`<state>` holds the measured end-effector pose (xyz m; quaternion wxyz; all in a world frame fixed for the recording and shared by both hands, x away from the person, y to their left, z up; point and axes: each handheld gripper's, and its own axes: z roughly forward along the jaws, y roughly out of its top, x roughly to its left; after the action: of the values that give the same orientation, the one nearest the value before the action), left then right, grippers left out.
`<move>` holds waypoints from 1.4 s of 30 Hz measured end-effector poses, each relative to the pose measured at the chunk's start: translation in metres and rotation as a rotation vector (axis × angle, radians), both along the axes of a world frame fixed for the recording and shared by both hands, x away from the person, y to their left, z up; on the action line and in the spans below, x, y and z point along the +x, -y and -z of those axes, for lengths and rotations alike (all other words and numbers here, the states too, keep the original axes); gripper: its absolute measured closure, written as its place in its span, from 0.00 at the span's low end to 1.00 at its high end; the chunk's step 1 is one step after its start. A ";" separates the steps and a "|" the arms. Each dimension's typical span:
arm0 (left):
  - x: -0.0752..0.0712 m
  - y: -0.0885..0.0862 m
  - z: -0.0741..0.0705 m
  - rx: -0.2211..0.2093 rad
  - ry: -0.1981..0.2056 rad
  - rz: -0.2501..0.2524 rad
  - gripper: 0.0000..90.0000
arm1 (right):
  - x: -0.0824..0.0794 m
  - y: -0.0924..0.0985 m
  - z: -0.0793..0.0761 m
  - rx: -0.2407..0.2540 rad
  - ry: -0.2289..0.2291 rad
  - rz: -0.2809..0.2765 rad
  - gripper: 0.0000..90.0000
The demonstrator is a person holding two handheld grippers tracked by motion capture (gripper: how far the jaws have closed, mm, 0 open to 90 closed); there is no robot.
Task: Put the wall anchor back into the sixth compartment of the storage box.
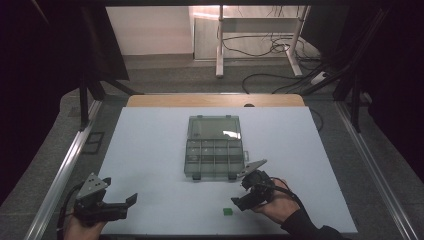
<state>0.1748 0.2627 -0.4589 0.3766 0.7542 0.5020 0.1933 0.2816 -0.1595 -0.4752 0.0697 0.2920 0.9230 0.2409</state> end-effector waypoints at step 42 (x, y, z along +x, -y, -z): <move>0.001 0.001 0.000 0.009 -0.010 0.004 0.02 | -0.005 -0.039 0.025 -0.069 -0.097 -0.290 0.90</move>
<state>0.1762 0.2619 -0.4593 0.3711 0.7579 0.5014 0.1909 0.2768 -0.1207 -0.5003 -0.0003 0.1642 0.9655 0.2021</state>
